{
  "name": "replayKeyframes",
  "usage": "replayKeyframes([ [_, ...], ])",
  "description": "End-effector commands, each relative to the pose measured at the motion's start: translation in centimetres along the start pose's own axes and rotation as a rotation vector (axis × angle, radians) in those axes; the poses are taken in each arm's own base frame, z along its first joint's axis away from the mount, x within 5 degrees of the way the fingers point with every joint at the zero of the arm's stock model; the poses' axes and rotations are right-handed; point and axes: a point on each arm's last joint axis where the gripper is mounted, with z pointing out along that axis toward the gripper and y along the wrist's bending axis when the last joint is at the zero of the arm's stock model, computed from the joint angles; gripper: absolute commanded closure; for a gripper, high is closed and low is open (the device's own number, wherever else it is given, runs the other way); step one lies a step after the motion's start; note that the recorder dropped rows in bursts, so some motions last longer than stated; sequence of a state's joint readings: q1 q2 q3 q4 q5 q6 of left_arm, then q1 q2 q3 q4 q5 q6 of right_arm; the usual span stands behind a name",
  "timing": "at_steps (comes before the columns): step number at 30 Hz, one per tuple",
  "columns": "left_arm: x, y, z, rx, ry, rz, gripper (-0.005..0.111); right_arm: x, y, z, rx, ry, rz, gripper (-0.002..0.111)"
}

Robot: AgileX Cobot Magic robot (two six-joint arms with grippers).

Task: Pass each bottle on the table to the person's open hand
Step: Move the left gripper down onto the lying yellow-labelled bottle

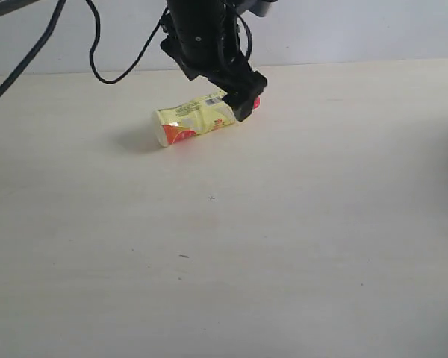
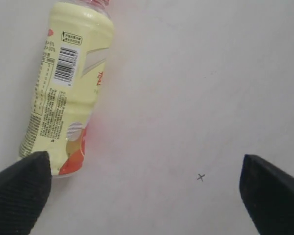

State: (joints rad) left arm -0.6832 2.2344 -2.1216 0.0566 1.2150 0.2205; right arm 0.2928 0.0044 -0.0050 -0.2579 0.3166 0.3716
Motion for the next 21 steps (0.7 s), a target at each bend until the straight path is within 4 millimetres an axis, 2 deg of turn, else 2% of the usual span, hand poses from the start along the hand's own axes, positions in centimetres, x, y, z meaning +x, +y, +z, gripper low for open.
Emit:
replayKeyframes([
  [1,0.4,2.3,-0.6,0.039,-0.047,0.043,0.002,0.1,0.0,0.0,-0.006,-0.007,-0.009,0.108],
  [12,1.9,7.4,1.8,0.119,-0.103,0.096,0.002,0.1,0.0,0.0,-0.006,-0.007,-0.009,0.108],
  [21,2.3,8.0,5.7,0.109,-0.084,0.235,0.002,0.1,0.0,0.0,-0.006,-0.007,-0.009,0.108],
])
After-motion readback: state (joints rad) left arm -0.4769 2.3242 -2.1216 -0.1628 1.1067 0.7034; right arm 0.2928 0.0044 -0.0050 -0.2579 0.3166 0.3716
